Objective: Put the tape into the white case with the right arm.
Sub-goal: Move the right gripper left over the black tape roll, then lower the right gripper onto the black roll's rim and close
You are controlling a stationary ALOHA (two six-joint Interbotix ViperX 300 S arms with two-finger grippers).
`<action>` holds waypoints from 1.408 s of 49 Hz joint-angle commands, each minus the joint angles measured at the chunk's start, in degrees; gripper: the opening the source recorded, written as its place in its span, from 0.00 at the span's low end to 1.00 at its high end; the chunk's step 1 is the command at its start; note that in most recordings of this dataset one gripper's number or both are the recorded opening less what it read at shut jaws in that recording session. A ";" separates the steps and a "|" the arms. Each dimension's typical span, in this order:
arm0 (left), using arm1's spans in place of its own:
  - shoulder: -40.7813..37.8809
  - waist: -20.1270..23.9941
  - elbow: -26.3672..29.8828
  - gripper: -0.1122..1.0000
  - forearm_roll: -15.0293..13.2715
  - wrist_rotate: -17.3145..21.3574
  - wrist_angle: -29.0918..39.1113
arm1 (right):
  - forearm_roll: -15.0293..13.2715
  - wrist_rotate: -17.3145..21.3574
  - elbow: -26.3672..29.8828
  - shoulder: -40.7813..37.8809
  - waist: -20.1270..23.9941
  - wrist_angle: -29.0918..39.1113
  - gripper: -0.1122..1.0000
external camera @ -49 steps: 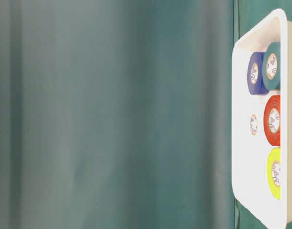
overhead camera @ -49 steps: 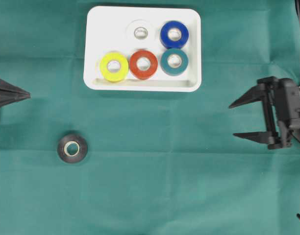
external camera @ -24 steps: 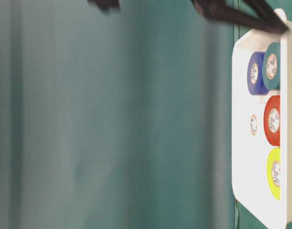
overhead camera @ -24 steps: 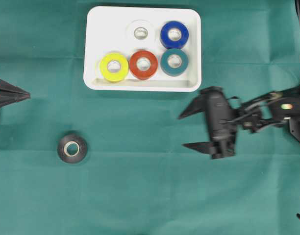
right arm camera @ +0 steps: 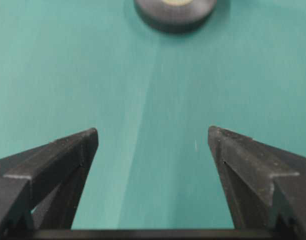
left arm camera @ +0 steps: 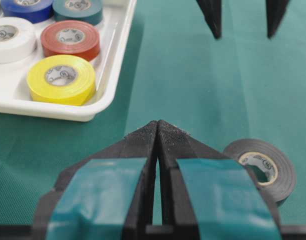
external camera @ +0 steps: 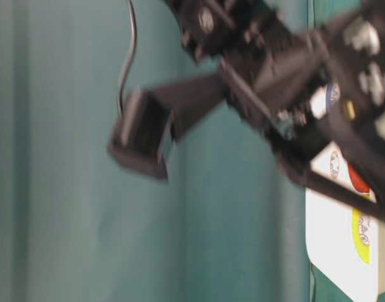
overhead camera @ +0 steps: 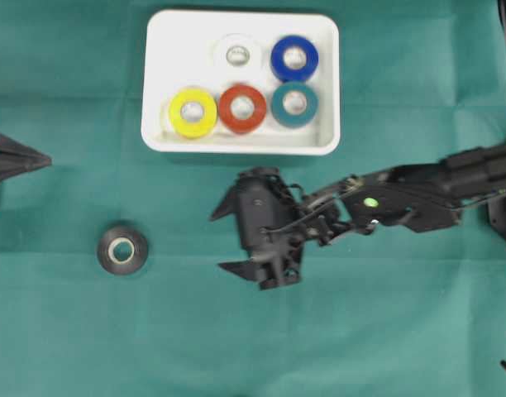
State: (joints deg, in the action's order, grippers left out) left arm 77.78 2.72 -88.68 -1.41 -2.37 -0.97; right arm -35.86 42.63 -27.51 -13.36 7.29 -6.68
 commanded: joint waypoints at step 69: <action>-0.35 0.00 0.44 0.11 -0.09 0.00 -0.35 | 0.18 0.53 34.19 -24.17 3.43 12.92 0.63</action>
State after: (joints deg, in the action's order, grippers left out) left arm 77.87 2.72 -88.86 -1.41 -2.37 -1.05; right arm -35.77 42.98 4.83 -38.06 10.37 4.92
